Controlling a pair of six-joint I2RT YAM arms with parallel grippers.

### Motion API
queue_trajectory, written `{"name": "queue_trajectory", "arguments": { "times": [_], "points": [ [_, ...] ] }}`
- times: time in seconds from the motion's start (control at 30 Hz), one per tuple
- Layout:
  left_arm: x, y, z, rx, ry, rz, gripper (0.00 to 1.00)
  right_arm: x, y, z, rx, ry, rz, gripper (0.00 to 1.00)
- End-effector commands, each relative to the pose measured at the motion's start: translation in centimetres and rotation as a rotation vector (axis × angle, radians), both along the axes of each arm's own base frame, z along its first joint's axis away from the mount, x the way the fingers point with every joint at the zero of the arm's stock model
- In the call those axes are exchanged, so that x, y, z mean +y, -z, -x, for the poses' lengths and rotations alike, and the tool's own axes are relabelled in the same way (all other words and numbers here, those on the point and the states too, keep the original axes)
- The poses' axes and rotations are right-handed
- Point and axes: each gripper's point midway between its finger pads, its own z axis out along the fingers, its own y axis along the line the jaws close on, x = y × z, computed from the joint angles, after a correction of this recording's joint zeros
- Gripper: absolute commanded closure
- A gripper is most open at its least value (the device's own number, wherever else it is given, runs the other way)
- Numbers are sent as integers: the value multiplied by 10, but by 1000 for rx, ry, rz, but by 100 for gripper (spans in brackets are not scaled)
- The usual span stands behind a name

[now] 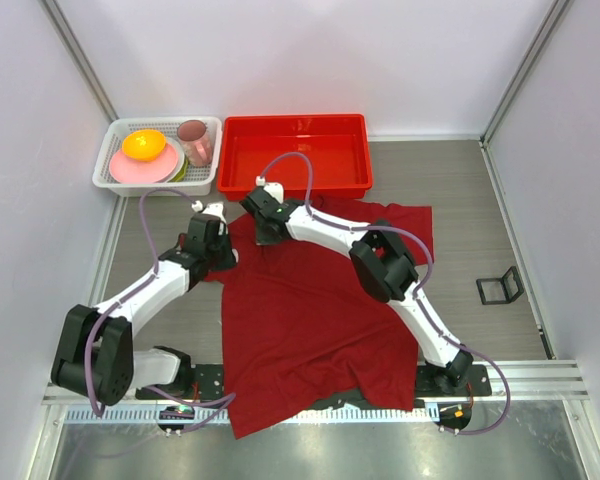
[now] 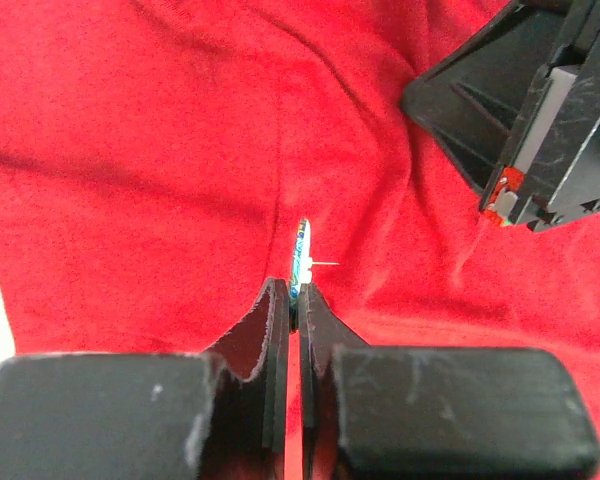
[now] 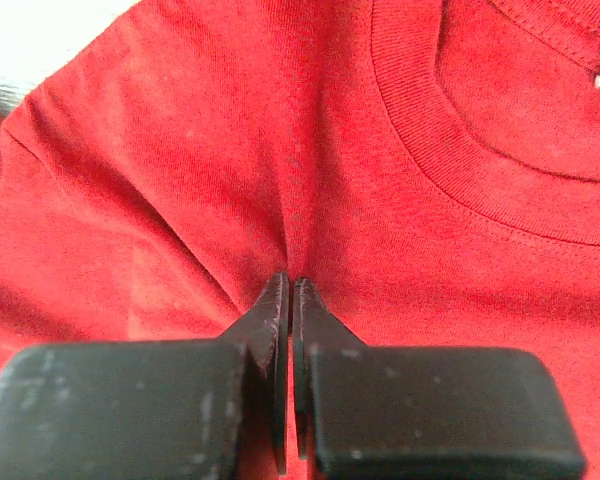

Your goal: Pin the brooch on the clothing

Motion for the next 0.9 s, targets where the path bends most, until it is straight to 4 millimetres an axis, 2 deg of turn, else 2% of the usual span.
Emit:
{"name": "queue_trajectory", "arguments": {
  "times": [0.0, 0.13, 0.43, 0.7, 0.87],
  "points": [
    [-20, -27, -29, -121, 44, 73, 100, 8, -73, -12, -88, -4, -133, 99],
    [-31, -26, -37, -124, 60, 115, 100, 9, -81, -7, -64, -2, -175, 99],
    [-48, -27, -55, -154, 87, 130, 100, 8, -78, -2, 7, 8, -241, 99],
    [-60, -22, -60, -160, 116, 102, 100, 9, -79, -1, 55, 18, -296, 99],
    [-54, -13, -66, -151, 82, 60, 100, 10, -81, 0, 74, 26, -331, 99]
  ]
}}
